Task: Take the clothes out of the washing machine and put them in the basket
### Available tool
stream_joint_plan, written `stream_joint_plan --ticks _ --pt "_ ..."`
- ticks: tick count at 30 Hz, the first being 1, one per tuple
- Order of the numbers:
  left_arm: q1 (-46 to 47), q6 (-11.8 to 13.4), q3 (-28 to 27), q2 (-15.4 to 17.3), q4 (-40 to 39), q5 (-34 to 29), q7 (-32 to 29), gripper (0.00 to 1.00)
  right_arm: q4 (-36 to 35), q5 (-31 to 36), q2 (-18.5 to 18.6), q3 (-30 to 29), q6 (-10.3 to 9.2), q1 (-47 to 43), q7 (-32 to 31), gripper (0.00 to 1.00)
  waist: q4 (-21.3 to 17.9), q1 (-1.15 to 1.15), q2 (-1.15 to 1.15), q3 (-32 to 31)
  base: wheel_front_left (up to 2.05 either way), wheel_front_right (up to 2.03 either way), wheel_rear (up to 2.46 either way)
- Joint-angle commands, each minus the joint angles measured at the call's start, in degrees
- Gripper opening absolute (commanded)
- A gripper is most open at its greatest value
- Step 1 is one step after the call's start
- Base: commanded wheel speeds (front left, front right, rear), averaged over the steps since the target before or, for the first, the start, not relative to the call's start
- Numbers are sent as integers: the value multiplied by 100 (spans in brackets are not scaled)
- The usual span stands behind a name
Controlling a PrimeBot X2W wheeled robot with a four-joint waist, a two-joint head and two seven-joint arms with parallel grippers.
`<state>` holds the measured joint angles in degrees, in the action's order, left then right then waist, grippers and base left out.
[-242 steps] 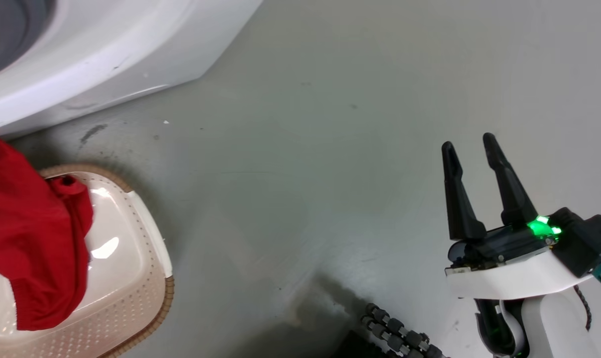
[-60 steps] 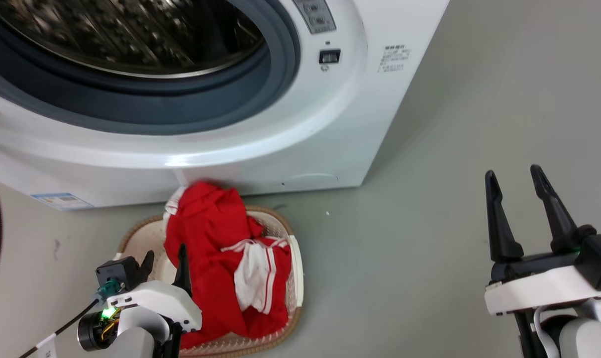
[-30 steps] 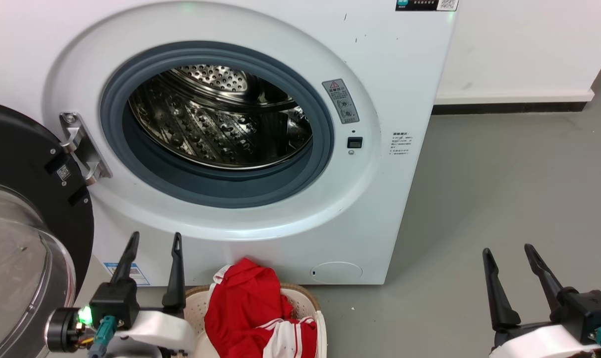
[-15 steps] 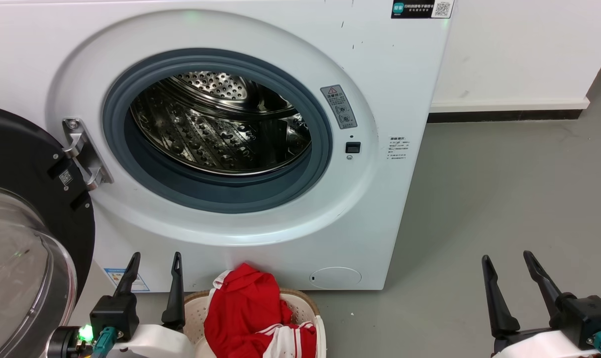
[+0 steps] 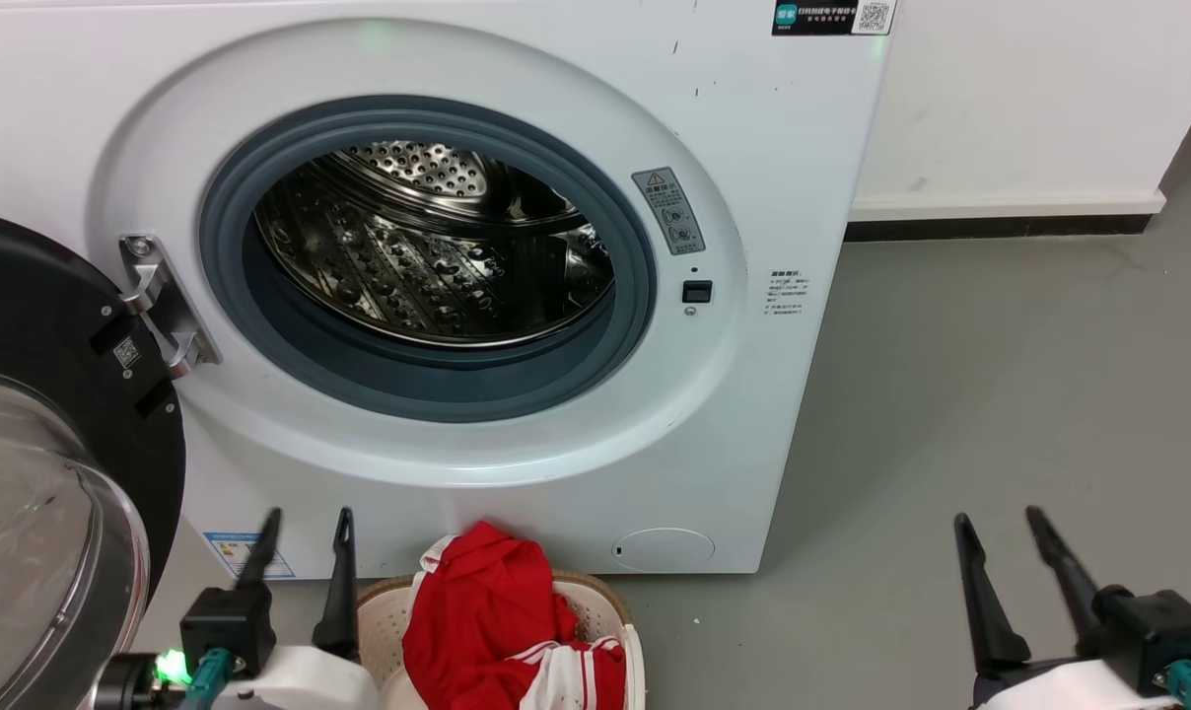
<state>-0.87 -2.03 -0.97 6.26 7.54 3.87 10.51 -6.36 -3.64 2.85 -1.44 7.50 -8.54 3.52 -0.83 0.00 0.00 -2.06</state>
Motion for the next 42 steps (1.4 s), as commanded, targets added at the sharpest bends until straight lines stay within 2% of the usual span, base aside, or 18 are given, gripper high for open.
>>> stream_joint_plan --ticks 1,3,23,42 --pt "1 -1 -4 0 13 5 -3 0 12 -4 0 3 0 -2 0 0 0 0 0 0 0 0 0" --pt "19 -8 -42 -14 118 92 -47 0 65 -94 -2 32 0 -29 13 0 0 0 0 2 0 0 0" --pt "200 -150 -163 -94 233 2371 -473 0 572 -2543 141 55 0 390 -120 0 14 0 0 38 0 0 0" --pt "350 -258 -263 -161 332 4082 -791 0 947 -4319 199 30 -1 685 -253 0 27 0 0 72 0 0 0"
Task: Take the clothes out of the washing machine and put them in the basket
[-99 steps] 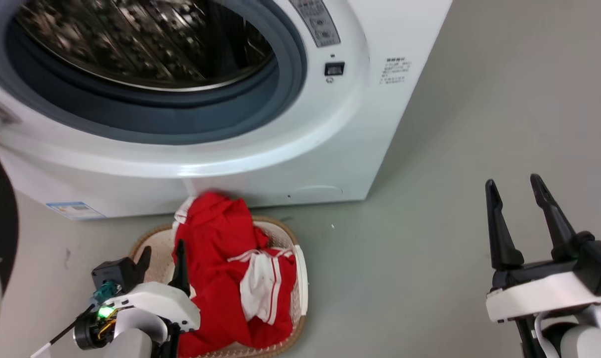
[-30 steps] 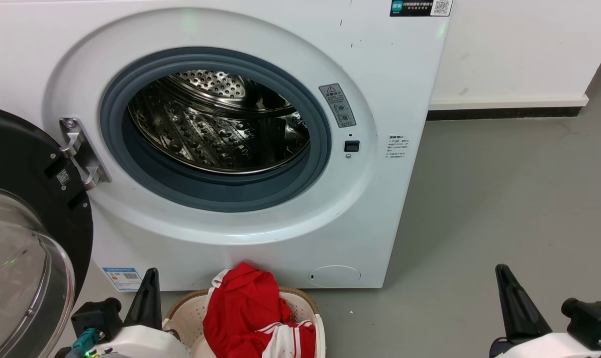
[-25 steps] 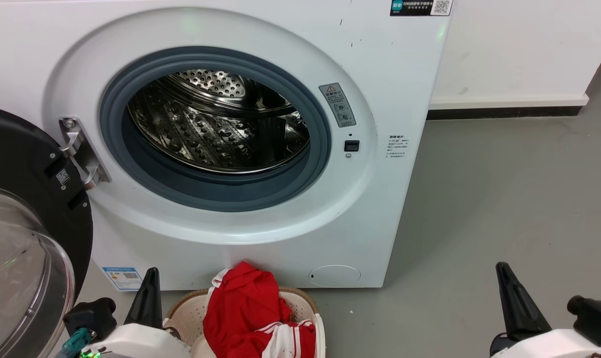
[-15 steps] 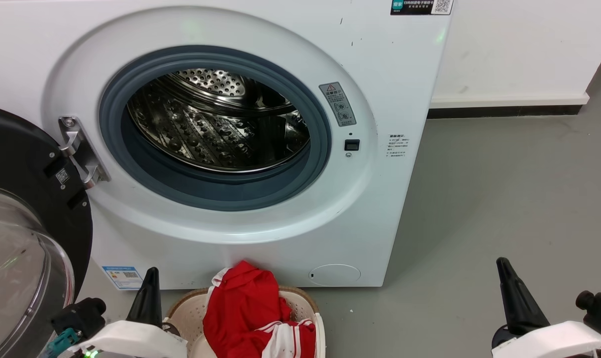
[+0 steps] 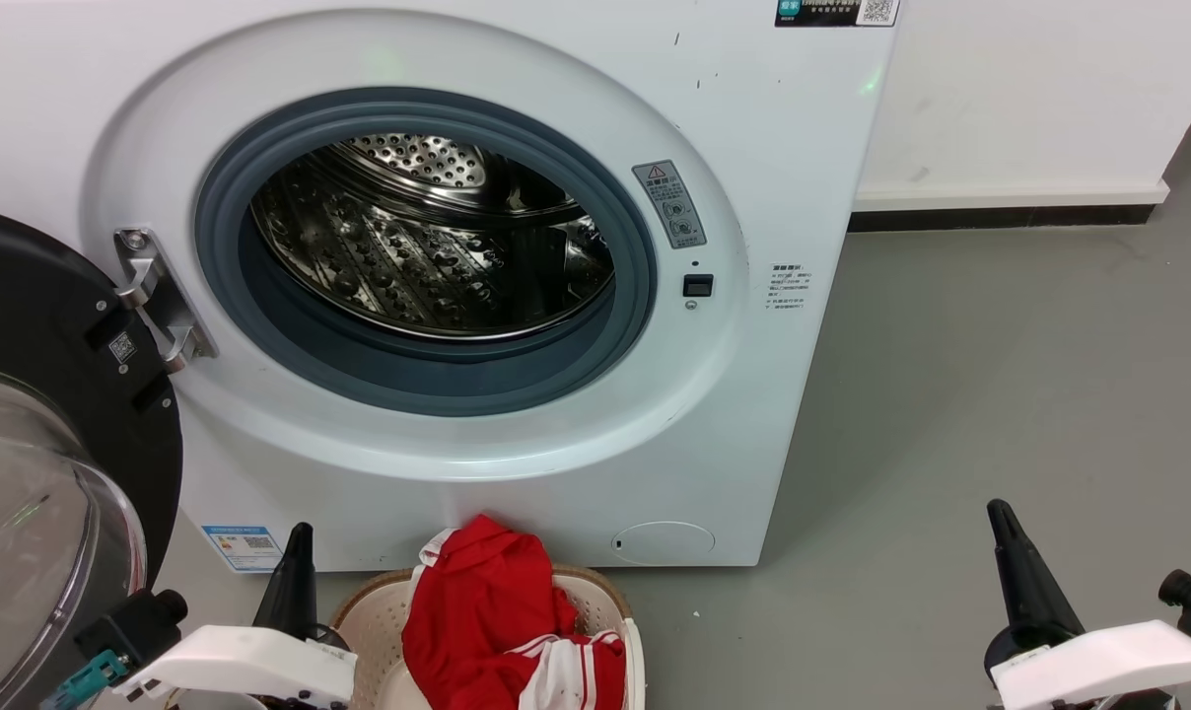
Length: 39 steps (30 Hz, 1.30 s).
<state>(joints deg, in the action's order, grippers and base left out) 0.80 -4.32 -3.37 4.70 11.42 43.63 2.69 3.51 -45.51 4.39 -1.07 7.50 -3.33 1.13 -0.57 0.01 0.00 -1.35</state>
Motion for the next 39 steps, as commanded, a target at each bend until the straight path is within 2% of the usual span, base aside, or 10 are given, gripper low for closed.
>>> stream_joint_plan --ticks 1,19,39 --pt "188 -34 -27 -8 -51 185 -27 0 -23 -213 47 -9 -1 180 -21 0 1 -1 0 2 0 0 0" --pt "297 -122 -117 -57 35 1509 -283 0 276 -1563 66 -66 -1 411 -156 0 13 -1 0 35 0 0 0" --pt "395 -187 -192 -94 118 2682 -510 0 542 -2731 63 -137 -1 610 -292 0 25 -1 0 68 0 0 0"
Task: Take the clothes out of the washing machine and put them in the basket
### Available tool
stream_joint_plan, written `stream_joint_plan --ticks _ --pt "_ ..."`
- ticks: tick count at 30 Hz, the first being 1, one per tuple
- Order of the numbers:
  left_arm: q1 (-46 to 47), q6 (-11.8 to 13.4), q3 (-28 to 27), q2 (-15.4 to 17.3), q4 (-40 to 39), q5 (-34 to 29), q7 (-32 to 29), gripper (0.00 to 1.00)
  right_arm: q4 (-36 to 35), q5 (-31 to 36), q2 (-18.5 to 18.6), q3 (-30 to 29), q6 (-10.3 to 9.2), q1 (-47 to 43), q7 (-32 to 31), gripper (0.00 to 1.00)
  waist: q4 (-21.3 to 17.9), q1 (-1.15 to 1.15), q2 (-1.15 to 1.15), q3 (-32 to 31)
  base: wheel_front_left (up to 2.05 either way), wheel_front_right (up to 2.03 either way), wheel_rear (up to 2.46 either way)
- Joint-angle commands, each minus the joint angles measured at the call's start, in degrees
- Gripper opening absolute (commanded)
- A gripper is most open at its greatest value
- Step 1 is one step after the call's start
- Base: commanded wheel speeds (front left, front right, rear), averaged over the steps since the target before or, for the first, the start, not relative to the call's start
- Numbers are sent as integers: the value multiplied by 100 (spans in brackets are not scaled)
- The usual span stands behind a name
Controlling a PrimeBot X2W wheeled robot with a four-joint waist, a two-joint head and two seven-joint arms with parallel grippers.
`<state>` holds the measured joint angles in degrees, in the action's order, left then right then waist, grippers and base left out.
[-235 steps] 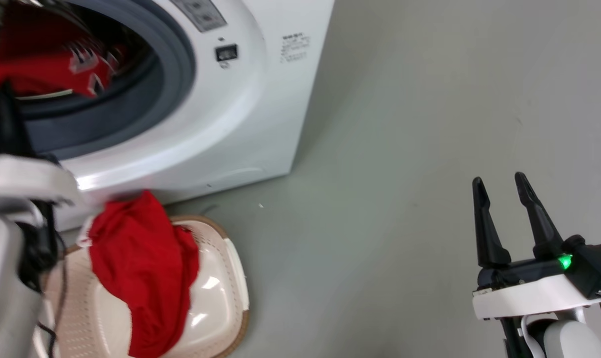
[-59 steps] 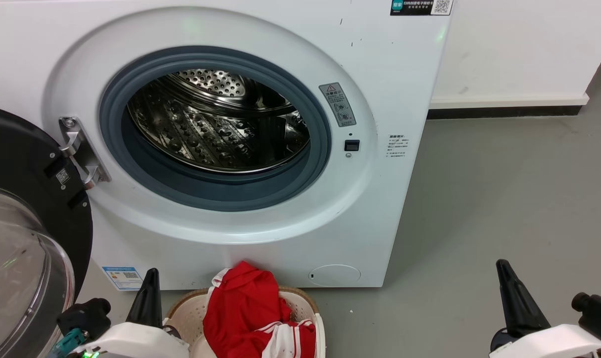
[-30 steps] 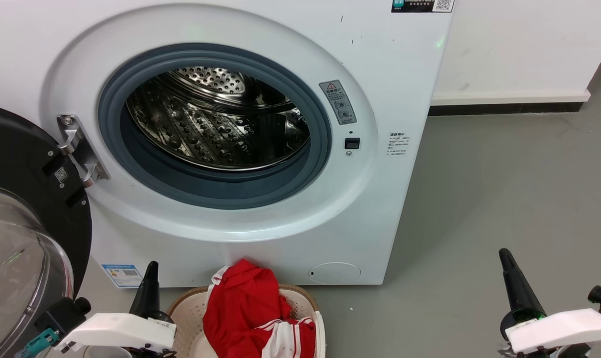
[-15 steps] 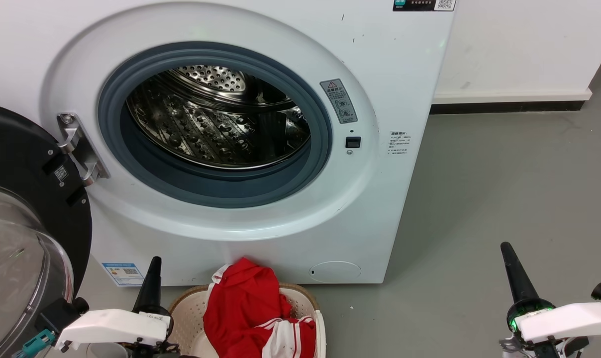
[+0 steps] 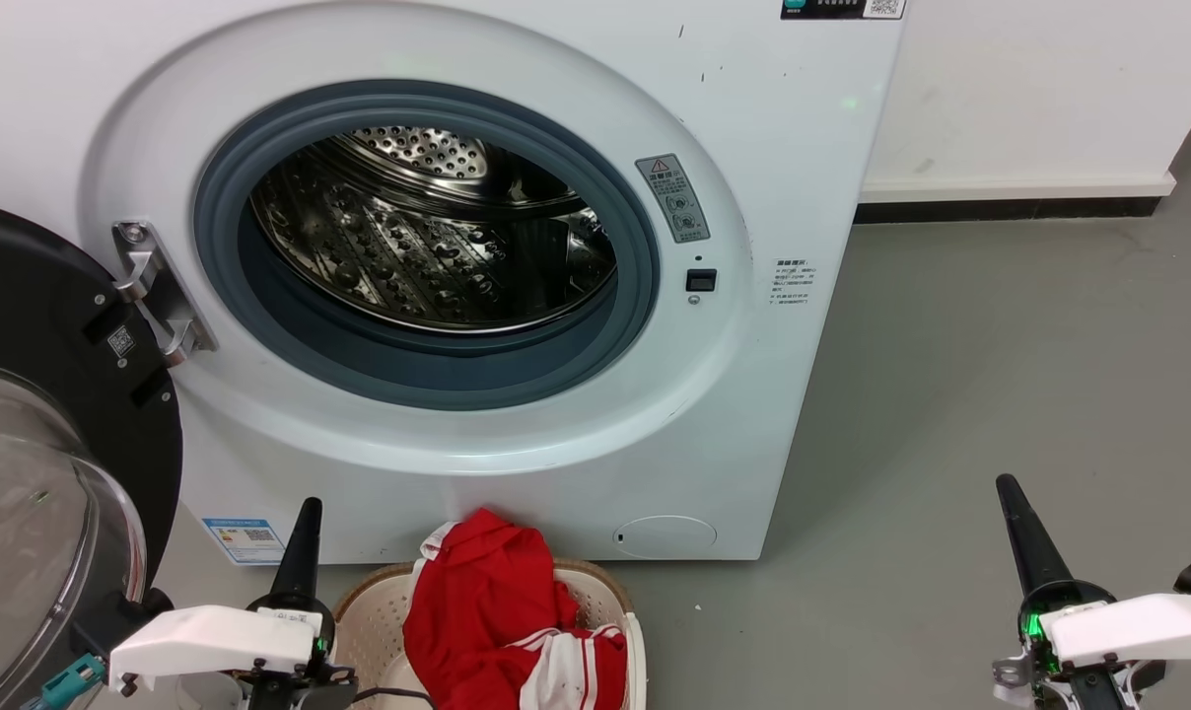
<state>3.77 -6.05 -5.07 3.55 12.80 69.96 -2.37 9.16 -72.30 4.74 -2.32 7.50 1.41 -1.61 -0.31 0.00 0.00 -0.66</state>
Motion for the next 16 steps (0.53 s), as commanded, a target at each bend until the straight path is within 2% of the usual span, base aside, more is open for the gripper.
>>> stream_joint_plan --ticks 1,16 --pt "104 -20 -25 18 -16 108 -14 0 -12 -108 28 -16 -1 146 -27 0 1 0 0 1 0 0 0" --pt "186 -70 -71 -16 37 900 -170 0 170 -891 14 -76 -1 278 -129 0 11 0 0 28 0 0 0"
